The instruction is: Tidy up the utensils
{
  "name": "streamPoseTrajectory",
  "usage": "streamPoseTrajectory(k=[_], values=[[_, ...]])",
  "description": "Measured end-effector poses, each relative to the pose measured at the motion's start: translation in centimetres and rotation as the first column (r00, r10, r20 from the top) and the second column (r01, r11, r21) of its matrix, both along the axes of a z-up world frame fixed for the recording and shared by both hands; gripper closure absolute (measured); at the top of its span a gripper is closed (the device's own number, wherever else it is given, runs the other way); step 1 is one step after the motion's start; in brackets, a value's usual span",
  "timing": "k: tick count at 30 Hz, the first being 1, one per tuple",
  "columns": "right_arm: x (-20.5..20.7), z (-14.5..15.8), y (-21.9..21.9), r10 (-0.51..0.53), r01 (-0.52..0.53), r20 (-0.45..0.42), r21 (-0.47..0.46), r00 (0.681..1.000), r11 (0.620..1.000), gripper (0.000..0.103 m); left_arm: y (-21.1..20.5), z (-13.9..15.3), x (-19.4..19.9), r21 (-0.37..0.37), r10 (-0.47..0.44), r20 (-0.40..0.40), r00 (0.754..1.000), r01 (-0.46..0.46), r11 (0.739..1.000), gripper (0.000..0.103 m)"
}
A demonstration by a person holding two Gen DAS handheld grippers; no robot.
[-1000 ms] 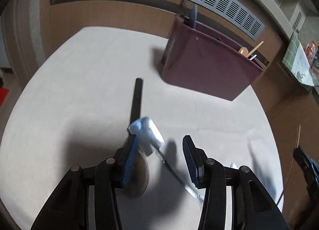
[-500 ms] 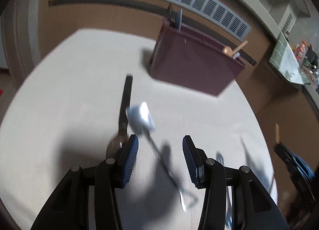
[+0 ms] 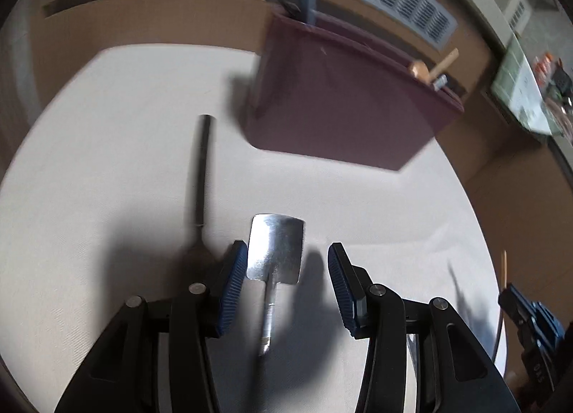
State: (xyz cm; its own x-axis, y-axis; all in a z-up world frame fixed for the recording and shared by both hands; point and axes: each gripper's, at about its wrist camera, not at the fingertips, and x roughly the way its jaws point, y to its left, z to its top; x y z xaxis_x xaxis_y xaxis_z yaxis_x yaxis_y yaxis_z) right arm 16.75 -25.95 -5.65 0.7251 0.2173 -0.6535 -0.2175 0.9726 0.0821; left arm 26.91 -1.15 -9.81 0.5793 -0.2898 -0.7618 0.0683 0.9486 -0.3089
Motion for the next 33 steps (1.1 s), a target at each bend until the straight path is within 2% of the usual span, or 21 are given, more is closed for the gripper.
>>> streamPoseTrajectory(k=[5,7,9,11,14,16,18,20,22,25,27,29,33], values=[[0.0,-0.3,-0.2,-0.008,0.008,0.000,-0.007,1.000,1.000,0.098,-1.2,0.0,0.0,0.074,-0.118,0.012,0.993,0.117,0.990,0.056],[0.0,-0.4,-0.3,-0.008,0.008,-0.001,-0.010,1.000,1.000,0.098,-1.4,0.1,0.0,0.121,-0.185,0.002,0.983,0.184,0.975,0.056],[-0.1,-0.4,-0.4,-0.010,0.010,0.002,-0.015,1.000,1.000,0.098,-1.9,0.2,-0.1,0.182,-0.271,-0.022,0.962,0.270,0.945,0.056],[-0.1,-0.4,-0.5,-0.011,0.011,0.001,-0.019,1.000,1.000,0.098,-2.7,0.2,-0.3,0.263,-0.381,-0.059,0.923,0.382,0.886,0.056],[-0.1,-0.5,-0.5,-0.015,0.015,-0.002,-0.021,1.000,1.000,0.098,-3.0,0.4,-0.3,0.292,-0.484,-0.109,0.868,0.494,0.819,0.056],[-0.1,-0.5,-0.4,-0.014,0.014,-0.003,-0.022,1.000,1.000,0.098,-3.0,0.4,0.3,0.283,-0.512,-0.134,0.848,0.528,0.801,0.056],[0.0,-0.5,-0.3,-0.012,0.012,-0.008,-0.018,1.000,1.000,0.098,-3.2,0.4,0.6,0.284,-0.520,-0.137,0.843,0.536,0.795,0.055],[0.0,-0.4,-0.1,-0.006,0.006,-0.014,-0.013,1.000,1.000,0.098,-3.2,0.4,1.1,0.276,-0.491,-0.125,0.862,0.506,0.818,0.056],[0.0,-0.2,0.1,-0.006,0.006,-0.013,-0.015,1.000,1.000,0.098,-3.2,0.4,1.3,0.277,-0.454,-0.106,0.884,0.465,0.841,0.065],[-0.3,0.6,0.0,-0.007,0.007,0.008,-0.016,1.000,1.000,0.098,-2.9,1.1,0.5,0.275,-0.382,-0.076,0.921,0.387,0.880,0.070],[-0.3,1.1,-0.3,-0.004,0.004,0.017,0.003,1.000,1.000,0.098,-2.0,2.4,-0.7,0.232,-0.338,-0.020,0.941,0.333,0.914,0.070],[0.0,1.4,-0.5,0.003,-0.004,0.007,0.042,1.000,0.999,0.098,-0.9,4.3,-2.7,0.148,-0.264,0.056,0.963,0.253,0.956,0.070],[0.7,1.7,-0.6,0.012,-0.010,-0.020,0.103,1.000,0.995,0.098,0.7,7.2,-6.5,0.028,-0.146,0.196,0.970,0.144,0.989,0.071]])
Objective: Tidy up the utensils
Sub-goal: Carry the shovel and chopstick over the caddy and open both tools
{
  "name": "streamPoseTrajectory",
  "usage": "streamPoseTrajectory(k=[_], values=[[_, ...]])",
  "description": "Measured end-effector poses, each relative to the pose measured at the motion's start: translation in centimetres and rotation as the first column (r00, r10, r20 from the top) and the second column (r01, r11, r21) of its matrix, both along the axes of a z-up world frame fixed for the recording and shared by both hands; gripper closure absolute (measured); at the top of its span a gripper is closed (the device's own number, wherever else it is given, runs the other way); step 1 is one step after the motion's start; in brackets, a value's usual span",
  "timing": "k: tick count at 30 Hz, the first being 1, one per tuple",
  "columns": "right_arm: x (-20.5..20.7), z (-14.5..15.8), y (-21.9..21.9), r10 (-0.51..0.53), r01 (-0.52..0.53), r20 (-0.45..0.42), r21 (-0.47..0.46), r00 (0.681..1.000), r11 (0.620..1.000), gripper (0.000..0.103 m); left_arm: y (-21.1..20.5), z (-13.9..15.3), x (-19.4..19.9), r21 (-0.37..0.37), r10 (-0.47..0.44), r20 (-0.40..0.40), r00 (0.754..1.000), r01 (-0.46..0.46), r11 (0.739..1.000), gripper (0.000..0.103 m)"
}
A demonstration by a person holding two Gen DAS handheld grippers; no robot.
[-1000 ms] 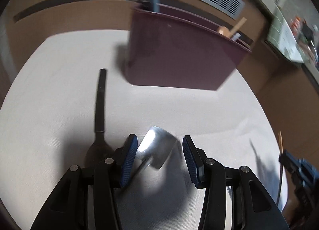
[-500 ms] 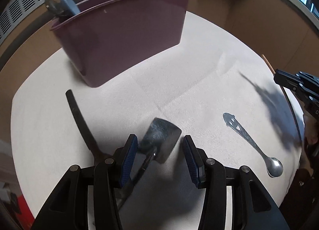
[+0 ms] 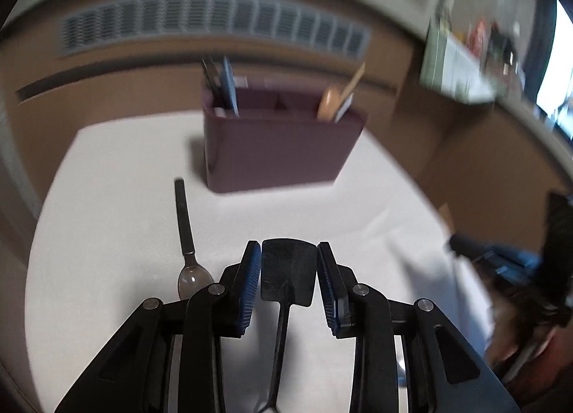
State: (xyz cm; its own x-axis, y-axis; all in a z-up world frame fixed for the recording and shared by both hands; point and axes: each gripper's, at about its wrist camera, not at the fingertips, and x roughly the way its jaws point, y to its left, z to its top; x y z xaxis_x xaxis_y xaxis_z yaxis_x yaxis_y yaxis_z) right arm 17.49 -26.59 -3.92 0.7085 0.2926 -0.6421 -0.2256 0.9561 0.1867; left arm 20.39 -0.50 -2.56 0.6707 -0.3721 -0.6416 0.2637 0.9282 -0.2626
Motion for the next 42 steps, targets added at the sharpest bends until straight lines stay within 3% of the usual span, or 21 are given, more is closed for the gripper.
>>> streamPoseTrajectory(k=[4,9,11,13,15,17,18,21,23,26,30,35,38,40,42], values=[[0.0,0.9,0.9,0.014,-0.014,0.022,-0.007,1.000,1.000,0.098,0.3,0.9,-2.3,-0.025,0.053,0.051,0.997,-0.051,0.998,0.071],[0.3,1.8,1.6,0.006,-0.005,0.059,-0.026,0.998,1.000,0.098,0.4,2.0,-1.9,-0.036,0.077,0.081,0.994,-0.074,0.997,0.071],[0.6,2.3,1.7,-0.005,0.008,0.079,-0.032,0.997,0.999,0.098,0.4,3.6,-2.4,-0.023,0.104,0.147,0.984,-0.102,0.995,0.071],[0.9,3.8,1.8,-0.013,0.017,0.128,-0.030,0.992,0.999,0.098,0.3,5.4,-2.4,-0.031,0.108,0.210,0.972,-0.104,0.994,0.071],[1.3,7.5,2.0,0.003,-0.001,0.223,-0.010,0.975,1.000,0.098,0.8,8.1,-1.7,-0.086,0.105,0.255,0.961,-0.085,0.993,0.071],[1.8,11.7,2.4,0.008,-0.003,0.328,-0.015,0.945,1.000,0.098,1.7,12.3,-0.3,-0.175,0.110,0.322,0.940,-0.055,0.983,0.071],[2.2,15.0,2.8,0.013,-0.007,0.403,-0.016,0.915,1.000,0.098,2.2,14.2,0.4,-0.219,0.119,0.349,0.929,-0.042,0.975,0.071],[4.0,21.1,4.1,0.031,-0.028,0.527,-0.014,0.849,1.000,0.098,3.4,18.3,3.1,-0.310,0.161,0.435,0.886,-0.020,0.950,0.071],[5.7,23.0,5.1,0.024,-0.009,0.581,-0.029,0.814,1.000,0.098,3.6,19.6,4.9,-0.330,0.215,0.514,0.830,-0.040,0.943,0.071],[9.0,23.3,6.3,0.015,-0.004,0.608,-0.019,0.794,1.000,0.098,3.7,18.7,7.8,-0.344,0.249,0.558,0.792,-0.052,0.938,0.071],[13.9,20.1,7.1,0.008,-0.018,0.553,0.013,0.833,1.000,0.098,3.5,15.4,12.0,-0.345,0.255,0.523,0.813,-0.072,0.936,0.071],[17.8,14.4,7.6,-0.005,-0.003,0.463,0.018,0.886,1.000,0.098,4.0,10.5,16.4,-0.392,0.258,0.418,0.871,-0.084,0.916,0.071],[19.4,11.2,7.6,0.025,-0.025,0.335,-0.003,0.942,1.000,0.098,3.6,7.9,18.1,-0.398,0.204,0.356,0.912,-0.049,0.916,0.070],[20.1,9.4,7.2,0.051,-0.059,0.250,0.022,0.967,0.998,0.095,3.3,6.7,18.5,-0.376,0.161,0.315,0.935,-0.033,0.926,0.063],[20.0,8.4,6.8,0.048,-0.055,0.219,0.023,0.975,0.998,0.095,3.5,6.4,17.9,-0.351,0.159,0.294,0.943,-0.049,0.935,0.060]])
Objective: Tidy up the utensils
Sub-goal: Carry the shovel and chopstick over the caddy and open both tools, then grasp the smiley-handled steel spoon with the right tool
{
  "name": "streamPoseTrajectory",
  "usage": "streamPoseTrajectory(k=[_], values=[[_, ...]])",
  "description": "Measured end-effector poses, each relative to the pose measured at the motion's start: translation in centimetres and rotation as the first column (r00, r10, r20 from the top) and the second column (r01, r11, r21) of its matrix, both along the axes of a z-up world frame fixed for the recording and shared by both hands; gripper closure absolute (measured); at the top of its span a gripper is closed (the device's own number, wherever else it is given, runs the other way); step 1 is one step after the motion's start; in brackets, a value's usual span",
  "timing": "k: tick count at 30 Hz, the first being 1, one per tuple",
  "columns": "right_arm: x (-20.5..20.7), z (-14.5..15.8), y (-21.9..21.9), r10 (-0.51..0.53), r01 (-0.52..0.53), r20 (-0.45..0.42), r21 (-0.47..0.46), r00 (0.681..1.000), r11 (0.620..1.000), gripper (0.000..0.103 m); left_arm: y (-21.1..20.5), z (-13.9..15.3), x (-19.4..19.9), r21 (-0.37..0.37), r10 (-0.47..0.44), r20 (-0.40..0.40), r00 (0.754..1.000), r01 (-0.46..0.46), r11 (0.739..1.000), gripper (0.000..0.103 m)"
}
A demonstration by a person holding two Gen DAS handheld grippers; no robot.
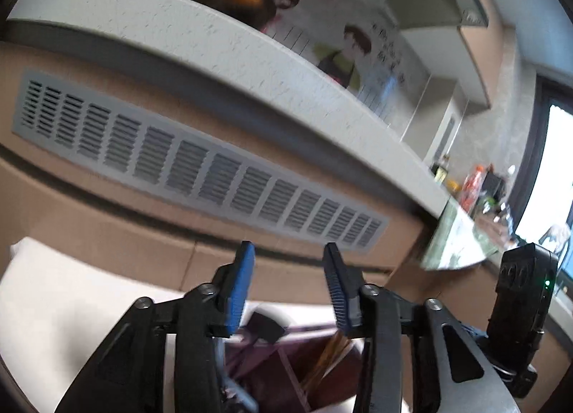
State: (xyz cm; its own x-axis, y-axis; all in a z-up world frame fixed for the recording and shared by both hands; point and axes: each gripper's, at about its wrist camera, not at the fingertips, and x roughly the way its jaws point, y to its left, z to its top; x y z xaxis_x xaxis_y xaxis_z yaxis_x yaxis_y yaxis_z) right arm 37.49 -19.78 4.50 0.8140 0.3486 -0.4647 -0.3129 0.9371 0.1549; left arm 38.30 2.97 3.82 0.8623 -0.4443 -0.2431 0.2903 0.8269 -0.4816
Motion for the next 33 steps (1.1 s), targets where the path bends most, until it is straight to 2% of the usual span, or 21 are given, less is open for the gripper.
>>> streamPoseTrajectory(k=[4,7,9,13,17,21,24,28,30,33], values=[[-3.2,-0.3,-1.5,-0.052,0.054,0.036,-0.063,0.998,0.997,0.093,2.2,0.0,-3.2,0.076,0.092,-0.035,0.995,-0.089,0.993,0.059],[-5.6,-1.0,-2.5,-0.077,0.079,0.023,-0.092,0.997,0.993,0.091,4.2,-1.8,-5.9,0.136,0.166,-0.098,0.981,-0.152,0.979,0.059],[-6.9,-1.7,-3.2,-0.070,0.066,-0.034,-0.095,0.997,0.993,0.091,5.4,-3.4,-7.5,0.146,0.188,-0.154,0.970,-0.166,0.975,0.059],[-9.7,-3.9,-3.8,-0.021,0.006,-0.162,-0.094,0.987,0.996,0.091,6.9,-7.5,-11.1,0.156,0.246,-0.284,0.927,-0.209,0.965,0.059],[-13.4,-6.5,-2.5,0.046,-0.088,-0.277,-0.144,0.960,0.986,0.090,6.1,-10.4,-14.8,0.209,0.253,-0.363,0.897,-0.186,0.960,0.059],[-18.0,-9.8,-0.9,0.110,-0.185,-0.376,-0.170,0.920,0.968,0.090,4.8,-11.9,-18.1,0.257,0.247,-0.397,0.884,-0.151,0.955,0.059],[-20.3,-12.0,0.1,0.110,-0.198,-0.420,-0.172,0.901,0.965,0.090,3.5,-12.4,-19.7,0.300,0.251,-0.401,0.881,-0.132,0.945,0.059],[-21.1,-13.9,0.4,0.085,-0.178,-0.489,-0.147,0.868,0.973,0.090,2.6,-12.1,-20.6,0.331,0.250,-0.393,0.885,-0.117,0.936,0.059],[-22.2,-13.9,-0.1,0.100,-0.179,-0.497,-0.114,0.862,0.977,0.090,2.5,-12.0,-21.1,0.327,0.239,-0.393,0.888,-0.107,0.939,0.059],[-24.6,-13.5,-1.2,0.108,-0.178,-0.473,-0.106,0.874,0.978,0.090,2.6,-12.1,-21.3,0.325,0.235,-0.400,0.886,-0.103,0.940,0.059]])
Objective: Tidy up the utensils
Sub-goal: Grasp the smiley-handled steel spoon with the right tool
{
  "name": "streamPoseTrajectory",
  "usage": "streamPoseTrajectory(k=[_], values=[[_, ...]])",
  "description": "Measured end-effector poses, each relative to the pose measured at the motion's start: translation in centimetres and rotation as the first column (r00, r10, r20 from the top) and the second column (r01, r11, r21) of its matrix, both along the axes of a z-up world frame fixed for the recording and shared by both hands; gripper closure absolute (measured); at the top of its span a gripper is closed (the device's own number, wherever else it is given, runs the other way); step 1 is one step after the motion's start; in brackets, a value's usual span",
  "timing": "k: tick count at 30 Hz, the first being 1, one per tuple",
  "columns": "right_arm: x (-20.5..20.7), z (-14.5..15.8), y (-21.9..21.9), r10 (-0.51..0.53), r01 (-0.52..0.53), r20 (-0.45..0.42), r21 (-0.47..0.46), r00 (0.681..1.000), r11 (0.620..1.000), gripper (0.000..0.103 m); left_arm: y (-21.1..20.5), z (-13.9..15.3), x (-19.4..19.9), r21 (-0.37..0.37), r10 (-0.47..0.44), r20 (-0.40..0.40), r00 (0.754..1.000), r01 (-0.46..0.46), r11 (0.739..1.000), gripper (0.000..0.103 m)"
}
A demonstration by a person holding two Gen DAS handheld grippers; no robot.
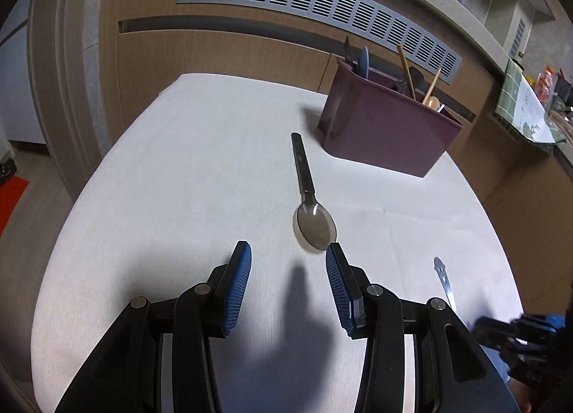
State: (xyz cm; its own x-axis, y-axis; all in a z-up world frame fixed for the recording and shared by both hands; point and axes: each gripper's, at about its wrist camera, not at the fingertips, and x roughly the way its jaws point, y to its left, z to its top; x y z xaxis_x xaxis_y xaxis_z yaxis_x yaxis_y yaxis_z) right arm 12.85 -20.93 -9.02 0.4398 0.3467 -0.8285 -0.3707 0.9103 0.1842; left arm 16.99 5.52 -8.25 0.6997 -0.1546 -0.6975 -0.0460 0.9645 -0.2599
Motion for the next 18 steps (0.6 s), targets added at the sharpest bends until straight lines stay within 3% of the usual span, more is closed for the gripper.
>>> streamPoseTrajectory(k=[5,8,11,18], values=[[-2.6,-0.9,-0.9,0.022,-0.022,-0.028,0.022,0.999,1.000,0.084,-0.2,-0.2,0.0,-0.013,-0.003,-0.014,1.000,0.002,1.000,0.059],[-3.1,-0.5,0.1,0.043,-0.043,-0.002,0.018,0.999,0.999,0.079,-0.6,-0.2,-0.1,-0.005,-0.014,-0.023,1.000,0.014,1.000,0.058],[-3.2,-0.6,1.8,0.083,-0.083,0.010,-0.021,0.997,0.996,0.075,-0.9,-0.2,-0.2,0.009,-0.023,-0.030,0.999,0.024,1.000,0.058],[-2.3,-0.6,4.7,0.079,-0.062,0.100,-0.157,0.992,0.986,0.073,-1.3,-0.3,-0.3,0.027,-0.027,-0.038,0.999,0.028,0.999,0.058]])
